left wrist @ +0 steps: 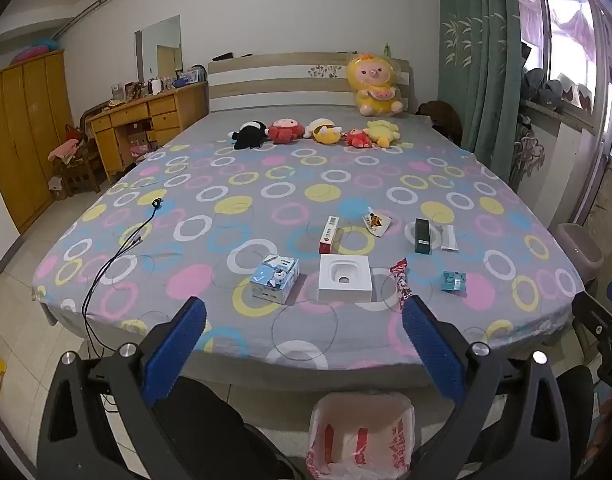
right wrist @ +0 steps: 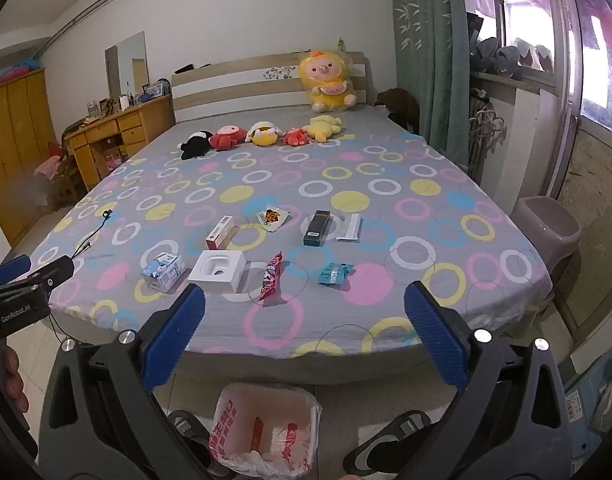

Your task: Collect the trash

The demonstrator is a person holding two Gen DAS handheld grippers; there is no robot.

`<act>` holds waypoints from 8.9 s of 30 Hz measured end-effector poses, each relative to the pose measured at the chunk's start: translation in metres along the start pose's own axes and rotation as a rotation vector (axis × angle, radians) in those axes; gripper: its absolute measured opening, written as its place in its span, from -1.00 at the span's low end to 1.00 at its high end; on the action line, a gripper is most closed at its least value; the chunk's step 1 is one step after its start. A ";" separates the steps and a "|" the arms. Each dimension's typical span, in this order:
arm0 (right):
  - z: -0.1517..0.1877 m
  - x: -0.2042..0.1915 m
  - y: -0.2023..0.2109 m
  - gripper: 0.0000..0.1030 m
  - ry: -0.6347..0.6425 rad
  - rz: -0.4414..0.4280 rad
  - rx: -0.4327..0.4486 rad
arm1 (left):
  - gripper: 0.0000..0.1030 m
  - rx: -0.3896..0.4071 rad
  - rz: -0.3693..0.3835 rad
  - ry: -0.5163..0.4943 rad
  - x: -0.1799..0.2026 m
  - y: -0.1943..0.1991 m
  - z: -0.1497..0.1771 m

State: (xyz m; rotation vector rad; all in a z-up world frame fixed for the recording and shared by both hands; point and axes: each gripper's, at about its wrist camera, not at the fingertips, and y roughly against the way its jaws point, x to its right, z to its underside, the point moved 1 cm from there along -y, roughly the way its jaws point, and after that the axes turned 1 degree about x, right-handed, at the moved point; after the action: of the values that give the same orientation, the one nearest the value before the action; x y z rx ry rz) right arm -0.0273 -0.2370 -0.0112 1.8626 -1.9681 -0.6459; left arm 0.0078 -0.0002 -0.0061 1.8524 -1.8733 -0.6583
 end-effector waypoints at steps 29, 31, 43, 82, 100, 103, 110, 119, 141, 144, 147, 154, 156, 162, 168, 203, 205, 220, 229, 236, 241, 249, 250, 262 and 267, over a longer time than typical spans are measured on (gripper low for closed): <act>0.001 -0.001 -0.002 0.90 -0.002 -0.002 0.000 | 0.87 -0.006 0.003 0.008 -0.004 -0.003 0.004; 0.001 -0.001 -0.001 0.90 -0.001 -0.002 -0.001 | 0.87 -0.006 0.002 0.009 -0.004 -0.003 0.005; 0.001 -0.001 -0.002 0.90 -0.002 -0.003 -0.001 | 0.87 -0.007 0.002 0.007 -0.007 -0.004 0.007; 0.001 -0.002 -0.002 0.90 -0.001 -0.002 -0.005 | 0.87 -0.008 0.000 0.004 -0.007 -0.005 0.007; 0.008 -0.009 -0.007 0.90 0.001 -0.001 -0.007 | 0.87 -0.009 0.001 0.006 -0.007 -0.005 0.007; 0.010 -0.011 -0.010 0.90 0.003 -0.001 -0.014 | 0.87 -0.020 0.003 0.009 -0.005 -0.008 0.009; 0.014 -0.009 -0.025 0.90 0.026 0.021 -0.043 | 0.87 -0.047 0.022 0.010 -0.018 -0.028 0.019; 0.000 0.019 -0.086 0.90 0.001 0.039 -0.166 | 0.87 -0.138 -0.004 0.013 -0.042 -0.102 0.009; -0.040 0.049 -0.320 0.90 -0.054 0.125 -0.548 | 0.87 -0.390 0.094 -0.075 -0.051 -0.315 0.002; -0.027 0.050 -0.347 0.90 -0.082 0.145 -0.621 | 0.87 -0.418 0.096 -0.062 -0.052 -0.328 0.006; -0.016 0.050 -0.367 0.90 -0.115 0.147 -0.673 | 0.87 -0.426 0.075 -0.082 -0.052 -0.335 0.009; 0.003 0.053 -0.394 0.90 -0.134 0.174 -0.743 | 0.87 -0.454 0.038 -0.082 -0.056 -0.354 0.012; 0.006 0.054 -0.399 0.90 -0.141 0.179 -0.758 | 0.87 -0.484 0.027 -0.084 -0.057 -0.362 0.017; 0.017 0.060 -0.417 0.90 -0.190 0.188 -0.802 | 0.87 -0.530 0.023 -0.089 -0.055 -0.373 0.028; 0.017 0.062 -0.425 0.65 -0.183 0.215 -0.789 | 0.48 -0.517 0.042 -0.035 -0.061 -0.373 0.024; -0.023 0.028 -0.345 -0.46 -0.059 0.144 -0.629 | 0.25 -0.377 0.105 0.019 -0.069 -0.323 0.009; -0.028 0.028 -0.333 -0.46 -0.056 0.128 -0.612 | 0.25 -0.365 0.110 0.016 -0.067 -0.314 0.008; -0.043 0.020 -0.244 -0.46 -0.004 0.018 -0.445 | 0.25 -0.217 0.091 -0.020 -0.048 -0.216 0.003; -0.031 0.018 -0.184 -0.46 0.010 -0.059 -0.363 | 0.25 -0.152 0.135 -0.045 -0.025 -0.143 0.010; 0.001 0.004 -0.149 -0.46 0.066 -0.059 -0.308 | 0.25 -0.169 0.204 -0.077 0.001 -0.118 0.036; 0.032 -0.004 -0.140 -0.46 0.074 -0.081 -0.326 | 0.25 -0.225 0.236 -0.097 0.016 -0.119 0.063; 0.083 -0.014 -0.149 -0.46 0.088 -0.121 -0.416 | 0.25 -0.340 0.287 -0.143 0.039 -0.131 0.113; 0.088 -0.015 -0.151 -0.46 0.089 -0.124 -0.424 | 0.25 -0.360 0.297 -0.139 0.041 -0.135 0.120; 0.157 -0.030 -0.203 -0.45 0.154 -0.175 -0.576 | 0.25 -0.557 0.299 -0.184 0.065 -0.188 0.191; 0.180 -0.037 -0.224 -0.45 0.180 -0.203 -0.637 | 0.25 -0.609 0.293 -0.187 0.068 -0.204 0.207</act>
State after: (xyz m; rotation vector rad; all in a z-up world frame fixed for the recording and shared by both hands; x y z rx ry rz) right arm 0.0642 -0.1917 -0.2825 1.6442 -1.2631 -0.9853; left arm 0.0447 -0.0599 -0.2960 1.1409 -1.7390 -1.1663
